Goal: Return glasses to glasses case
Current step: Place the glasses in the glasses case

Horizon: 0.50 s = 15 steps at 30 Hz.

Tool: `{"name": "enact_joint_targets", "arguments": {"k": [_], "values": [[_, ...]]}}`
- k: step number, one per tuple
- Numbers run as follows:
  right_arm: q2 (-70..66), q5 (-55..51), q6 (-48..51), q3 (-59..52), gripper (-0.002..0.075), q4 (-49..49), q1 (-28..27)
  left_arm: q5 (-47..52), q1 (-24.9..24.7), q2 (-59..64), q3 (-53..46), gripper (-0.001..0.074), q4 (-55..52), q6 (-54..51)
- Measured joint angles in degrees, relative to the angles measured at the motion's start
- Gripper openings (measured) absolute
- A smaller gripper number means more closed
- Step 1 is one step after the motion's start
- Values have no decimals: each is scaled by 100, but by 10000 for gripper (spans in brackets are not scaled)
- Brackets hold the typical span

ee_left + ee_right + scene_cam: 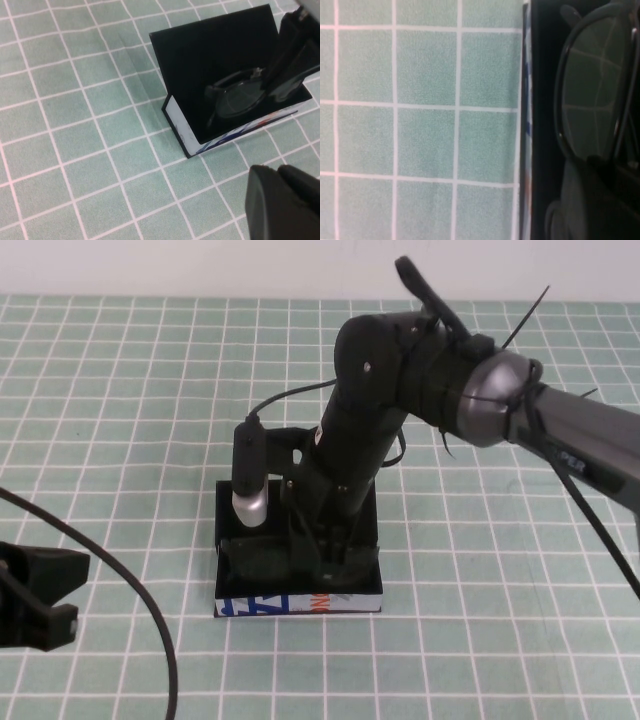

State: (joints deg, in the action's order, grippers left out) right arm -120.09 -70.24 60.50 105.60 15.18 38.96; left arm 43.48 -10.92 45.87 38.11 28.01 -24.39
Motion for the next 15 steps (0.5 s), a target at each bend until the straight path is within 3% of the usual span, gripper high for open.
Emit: {"name": "enact_joint_targets", "arguments": {"k": [15], "values": [[-165,10,28,13,31,-22,0,9,0,0,0,-2,-10,0]]}}
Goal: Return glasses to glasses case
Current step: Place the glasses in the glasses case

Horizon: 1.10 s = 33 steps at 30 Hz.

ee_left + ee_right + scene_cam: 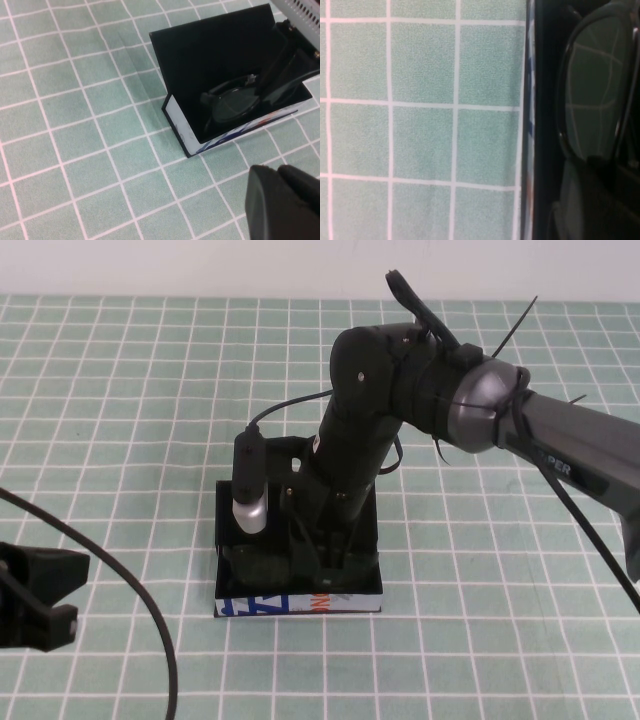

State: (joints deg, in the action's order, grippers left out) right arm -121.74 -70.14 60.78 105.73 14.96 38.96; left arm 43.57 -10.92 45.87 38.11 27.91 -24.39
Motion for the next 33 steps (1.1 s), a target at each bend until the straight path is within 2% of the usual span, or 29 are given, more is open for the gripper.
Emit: {"name": "enact_joint_targets", "arguments": {"k": [5,17,21,28,33], "values": [[0,87,0,0,59,0,0,0,0,0,0,-2,0,0],[0,112,-107,9,62,0,0,0,0,10,0,-2,21,-17],[-8,33,-245,271,26,0,0,0,0,148,0,-2,21,-220],[-8,8,-1229,1100,-9,33,0,82,-232,793,0,-2,797,-1489],[-8,0,-2494,1282,-11,73,-185,31,-422,1325,0,-2,1549,-2318]]}}
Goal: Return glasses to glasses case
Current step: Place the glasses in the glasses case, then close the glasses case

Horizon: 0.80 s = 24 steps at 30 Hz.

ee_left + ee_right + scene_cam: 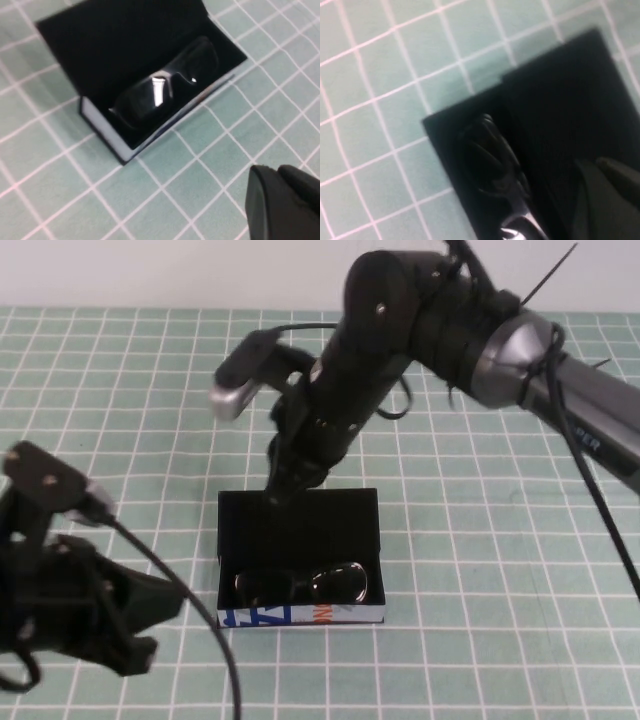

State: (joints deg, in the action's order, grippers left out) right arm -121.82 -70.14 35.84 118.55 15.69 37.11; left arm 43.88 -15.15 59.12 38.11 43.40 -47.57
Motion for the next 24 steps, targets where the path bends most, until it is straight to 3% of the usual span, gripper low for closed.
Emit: {"name": "enact_joint_targets", "arguments": {"k": [10,16,24], "values": [[-13,414,-857,0,-11,269,-827,-1411,-835,1207,-517,-2,1287,-913],[-151,1126,-1057,13,-11,1069,-1239,-2231,-1336,1974,-585,-2,3179,-2405],[-667,1262,-1066,27,-11,1487,-1289,-2441,-1438,3075,-585,-2,5221,-4483]]}}
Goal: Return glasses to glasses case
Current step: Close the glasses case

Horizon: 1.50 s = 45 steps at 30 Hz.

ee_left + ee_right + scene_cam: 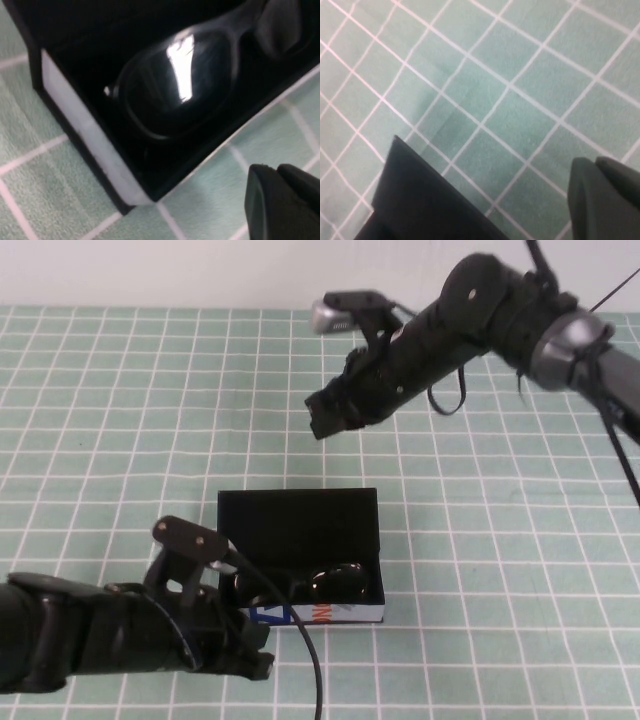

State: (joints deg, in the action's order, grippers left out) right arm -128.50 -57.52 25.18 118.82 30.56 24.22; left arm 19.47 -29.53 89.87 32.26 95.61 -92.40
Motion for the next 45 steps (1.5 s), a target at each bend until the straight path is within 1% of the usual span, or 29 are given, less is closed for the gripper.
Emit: {"name": "enact_joint_targets", "arguments": {"k": [3,10,19,27,34,45], "values": [[-171,0,0,0,-11,56,0,0,-11,262,12,-2,214,-295],[-455,-179,220,0,-11,133,-2,0,-11,461,74,-2,281,-413],[-569,-1077,647,0,-11,471,-2,0,-11,461,97,-2,294,-422],[-581,-1194,1101,0,-11,1222,-2,-99,-11,470,146,-2,294,-422],[-581,-1194,1105,0,-11,1365,63,-126,-11,470,274,-2,294,-422],[-369,-1194,655,-80,-11,1365,464,-126,-11,473,277,-2,294,-435]]}}
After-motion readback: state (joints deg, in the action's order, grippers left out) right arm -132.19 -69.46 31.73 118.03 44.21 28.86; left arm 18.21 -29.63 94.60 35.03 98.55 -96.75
